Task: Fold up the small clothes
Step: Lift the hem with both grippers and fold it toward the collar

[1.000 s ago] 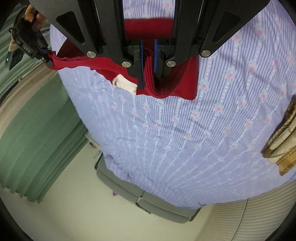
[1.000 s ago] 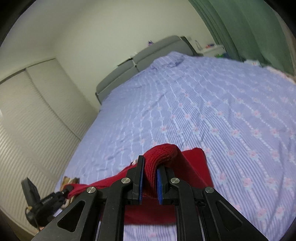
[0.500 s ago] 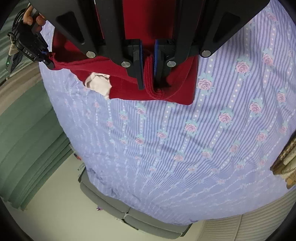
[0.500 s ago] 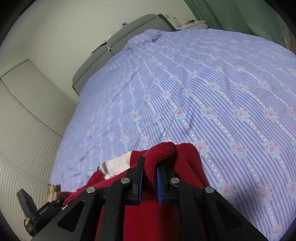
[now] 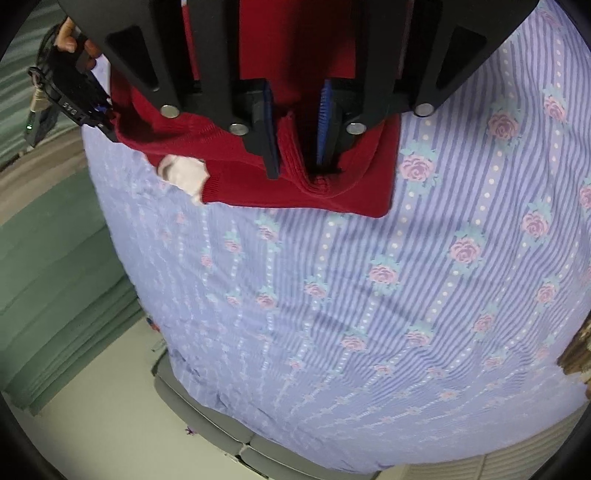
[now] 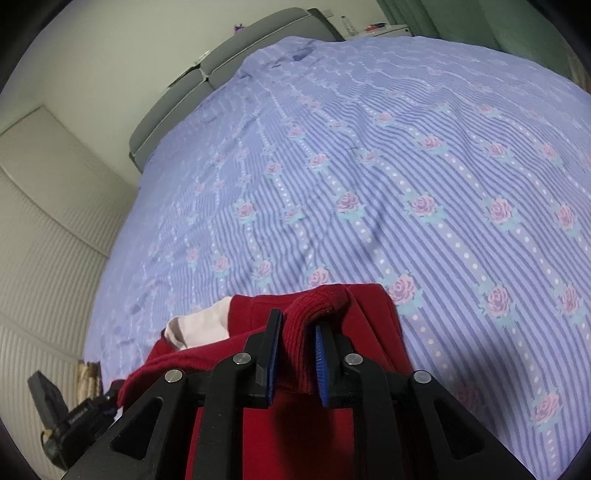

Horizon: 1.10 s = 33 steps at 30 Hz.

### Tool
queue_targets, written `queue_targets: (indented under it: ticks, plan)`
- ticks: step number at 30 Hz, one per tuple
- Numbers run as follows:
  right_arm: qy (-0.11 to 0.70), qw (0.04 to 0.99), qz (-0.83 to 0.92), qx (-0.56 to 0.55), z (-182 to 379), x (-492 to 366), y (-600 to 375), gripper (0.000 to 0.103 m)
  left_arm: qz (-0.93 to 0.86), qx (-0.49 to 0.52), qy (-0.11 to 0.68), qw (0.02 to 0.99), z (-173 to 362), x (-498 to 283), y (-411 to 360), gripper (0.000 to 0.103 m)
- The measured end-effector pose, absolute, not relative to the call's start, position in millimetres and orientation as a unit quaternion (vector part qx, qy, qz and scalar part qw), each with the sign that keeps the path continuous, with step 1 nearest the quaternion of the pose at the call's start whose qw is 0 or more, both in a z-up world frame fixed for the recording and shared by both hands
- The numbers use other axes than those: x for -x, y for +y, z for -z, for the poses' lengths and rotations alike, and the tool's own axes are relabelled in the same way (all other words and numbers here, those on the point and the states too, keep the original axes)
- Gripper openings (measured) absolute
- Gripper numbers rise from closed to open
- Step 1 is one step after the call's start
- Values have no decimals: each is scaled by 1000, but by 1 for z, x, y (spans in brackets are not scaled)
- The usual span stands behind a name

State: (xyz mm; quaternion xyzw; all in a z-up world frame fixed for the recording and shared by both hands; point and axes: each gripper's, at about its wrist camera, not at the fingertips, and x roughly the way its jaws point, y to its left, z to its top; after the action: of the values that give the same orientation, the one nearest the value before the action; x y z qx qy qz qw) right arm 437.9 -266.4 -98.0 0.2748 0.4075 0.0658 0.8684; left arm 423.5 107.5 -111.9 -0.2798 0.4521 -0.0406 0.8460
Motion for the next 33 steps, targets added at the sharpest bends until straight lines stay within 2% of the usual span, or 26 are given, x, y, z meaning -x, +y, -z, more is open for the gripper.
queue_targets:
  ticks: [1,2,4,8,11,15,23,26,27,28,29,31,33]
  plan:
    - [409,868,-70,-272,95,-438,-266,24,58,286,450,844,107,-422,109,38]
    - [411,867,-77,-271,92,-437,-265,34,70,289,445,845,102,-419,109,44]
    - [406,871,-97,-259,81,-429,-261,46,86,282,423,857,84,-408,110,68]
    - [379,893,-120,-213,55,-402,-248,62,85,230,376,894,50,-386,117,72]
    - [343,923,-95,-146,36,-380,-239,64,67,159,361,917,40,-380,120,73]
    - [334,938,-48,-72,32,-379,-236,66,84,100,391,911,53,-390,112,73]
    - [404,908,-59,-95,65,-430,-250,66,122,91,459,875,99,-435,97,72]
    - [419,902,-69,-81,72,-446,-249,65,135,104,477,862,111,-447,96,62]
    - [420,901,-68,-82,73,-450,-250,64,131,108,481,860,114,-450,97,53]
    - [420,900,-70,-90,74,-455,-251,52,132,114,483,858,115,-452,97,42]
    - [423,898,-73,-100,75,-458,-252,33,141,124,484,855,116,-451,98,34]
    - [426,893,-83,-120,74,-461,-253,22,172,155,480,846,110,-444,99,11]
    - [421,896,-80,-119,70,-459,-252,19,194,162,464,849,100,-432,96,12]
